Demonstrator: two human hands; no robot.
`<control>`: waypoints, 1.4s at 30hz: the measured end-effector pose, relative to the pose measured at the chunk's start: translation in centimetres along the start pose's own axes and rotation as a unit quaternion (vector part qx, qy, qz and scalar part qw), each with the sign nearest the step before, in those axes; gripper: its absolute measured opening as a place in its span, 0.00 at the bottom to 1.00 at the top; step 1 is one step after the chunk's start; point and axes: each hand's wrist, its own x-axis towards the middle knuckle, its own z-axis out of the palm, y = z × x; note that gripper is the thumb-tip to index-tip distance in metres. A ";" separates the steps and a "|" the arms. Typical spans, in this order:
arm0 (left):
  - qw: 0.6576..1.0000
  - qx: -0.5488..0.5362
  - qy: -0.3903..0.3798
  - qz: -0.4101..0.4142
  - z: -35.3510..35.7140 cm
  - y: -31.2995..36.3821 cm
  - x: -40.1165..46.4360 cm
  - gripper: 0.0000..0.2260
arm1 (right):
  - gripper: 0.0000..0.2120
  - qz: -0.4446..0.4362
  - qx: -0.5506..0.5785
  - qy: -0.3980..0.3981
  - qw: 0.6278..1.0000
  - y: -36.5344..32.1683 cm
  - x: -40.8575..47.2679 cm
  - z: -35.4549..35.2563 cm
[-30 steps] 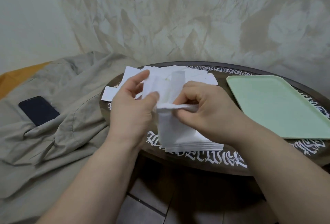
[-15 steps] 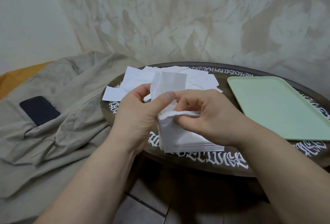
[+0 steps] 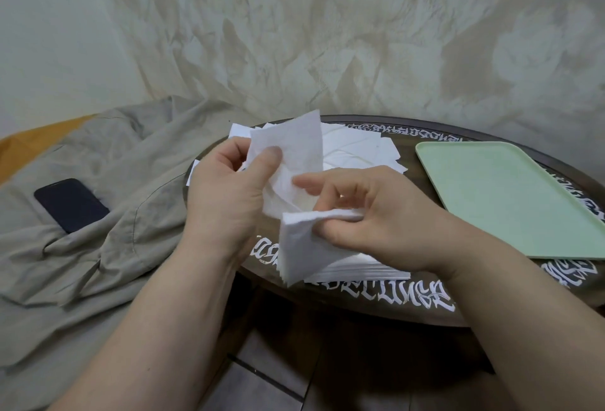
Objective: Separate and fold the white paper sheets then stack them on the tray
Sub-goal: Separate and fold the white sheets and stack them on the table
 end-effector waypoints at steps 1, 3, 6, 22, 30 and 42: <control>1.000 0.002 -0.001 0.022 -0.1 0.1 0.0 0.07 | 0.05 0.006 0.027 0.009 1.000 0.0 0.0 -0.2; 0.998 0.009 -0.003 0.066 -0.1 0.5 0.0 0.09 | 0.07 0.010 0.072 0.029 0.997 0.0 -0.1 -0.6; 0.989 0.059 0.003 0.132 -0.3 0.8 0.1 0.06 | 0.02 0.004 0.095 0.064 0.993 0.1 0.0 -1.0; 0.960 0.212 -0.155 0.094 -0.2 0.3 -1.6 0.08 | 0.06 -0.002 0.072 0.092 0.993 0.0 -0.4 -2.6; 0.927 0.270 -0.242 0.093 -0.2 0.7 -2.1 0.24 | 0.04 0.007 0.034 0.096 0.995 0.9 -0.1 -2.7; 0.918 0.311 -0.228 0.090 -0.2 0.7 -2.3 0.21 | 0.05 0.030 0.003 0.100 0.995 1.2 0.0 -2.3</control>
